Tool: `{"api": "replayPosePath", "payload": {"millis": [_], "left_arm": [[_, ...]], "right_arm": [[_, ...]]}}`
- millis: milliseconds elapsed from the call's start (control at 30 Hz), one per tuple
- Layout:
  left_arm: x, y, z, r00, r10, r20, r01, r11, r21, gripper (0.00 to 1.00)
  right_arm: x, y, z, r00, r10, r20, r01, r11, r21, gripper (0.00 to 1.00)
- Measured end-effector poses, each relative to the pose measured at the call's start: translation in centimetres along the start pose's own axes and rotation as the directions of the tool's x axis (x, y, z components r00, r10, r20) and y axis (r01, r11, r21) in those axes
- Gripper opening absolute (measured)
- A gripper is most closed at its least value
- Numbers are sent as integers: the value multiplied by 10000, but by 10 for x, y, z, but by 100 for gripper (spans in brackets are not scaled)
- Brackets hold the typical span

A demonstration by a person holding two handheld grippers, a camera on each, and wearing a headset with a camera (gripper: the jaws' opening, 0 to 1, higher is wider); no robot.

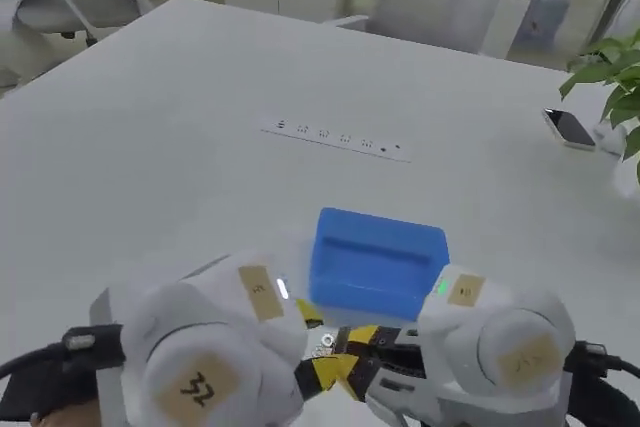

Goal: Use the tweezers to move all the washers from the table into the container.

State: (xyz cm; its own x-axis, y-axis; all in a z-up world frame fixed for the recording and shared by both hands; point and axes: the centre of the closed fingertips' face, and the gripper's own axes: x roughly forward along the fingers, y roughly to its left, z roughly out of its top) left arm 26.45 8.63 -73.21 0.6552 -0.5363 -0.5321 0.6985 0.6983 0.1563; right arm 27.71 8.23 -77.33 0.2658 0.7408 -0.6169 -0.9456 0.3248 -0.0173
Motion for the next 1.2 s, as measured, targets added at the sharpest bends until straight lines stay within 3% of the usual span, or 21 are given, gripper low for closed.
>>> {"api": "replayPosePath", "payload": {"millis": [67, 133, 233, 300, 367, 400, 500, 600, 633, 700, 767, 833, 1000, 1200], "left_arm": [[-7, 9, -13, 9976, 649, -247, -667, 9945, -808, 38], [-14, 14, -25, 9948, 943, -383, -982, 9883, -1171, 52], [-28, 25, -47, 9805, 1819, -744, -1925, 9652, -1771, 64], [-40, 32, -63, 9642, 2422, -1080, -2597, 9447, -2001, 69], [-51, 41, -75, 9385, 3190, -1318, -3402, 9195, -1970, 72], [-57, 46, -84, 9176, 3652, -1571, -3916, 8985, -1983, 72], [-64, 47, -92, 8948, 4057, -1864, -4404, 8708, -2186, 74], [-66, 48, -86, 8941, 4232, -1467, -4467, 8664, -2231, 76], [-64, 47, -87, 8989, 4125, -1480, -4370, 8689, -2324, 77], [-60, 47, -89, 8992, 4112, -1494, -4362, 8692, -2329, 78], [-59, 45, -91, 8970, 4104, -1641, -4372, 8786, -1922, 77], [-56, 40, -93, 9038, 3900, -1763, -4188, 8907, -1765, 78], [-55, 40, -95, 9009, 3901, -1903, -4196, 8949, -1519, 76], [-55, 41, -98, 8941, 3968, -2079, -4284, 8930, -1378, 76]], "right_arm": [[3, -7, 0, 10000, -74, -31, 74, 10000, -2, 3], [5, -12, -1, 9999, -96, -49, 97, 9999, 68, 3], [7, -18, 2, 9999, -30, 136, 25, 9993, 368, 3], [10, -22, 1, 9998, -18, 187, 9, 9989, 470, 3], [14, -26, 0, 9997, -29, 225, 15, 9981, 619, 4], [16, -27, -1, 9998, -53, 203, 39, 9976, 694, 4], [22, -28, 0, 9996, -61, 266, 39, 9967, 808, 4], [27, -29, 0, 9995, -124, 296, 100, 9966, 823, 4], [29, -29, -1, 9995, -141, 273, 118, 9967, 801, 4], [30, -30, -3, 9995, -166, 251, 145, 9966, 817, 4], [31, -31, -5, 9996, -205, 180, 190, 9965, 813, 4], [31, -32, -7, 9994, -264, 213, 244, 9958, 880, 4], [33, -33, -8, 9993, -192, 312, 146, 9899, 1412, 4], [31, -33, -9, 9985, -453, 313, 410, 9909, 1285, 4]]}}
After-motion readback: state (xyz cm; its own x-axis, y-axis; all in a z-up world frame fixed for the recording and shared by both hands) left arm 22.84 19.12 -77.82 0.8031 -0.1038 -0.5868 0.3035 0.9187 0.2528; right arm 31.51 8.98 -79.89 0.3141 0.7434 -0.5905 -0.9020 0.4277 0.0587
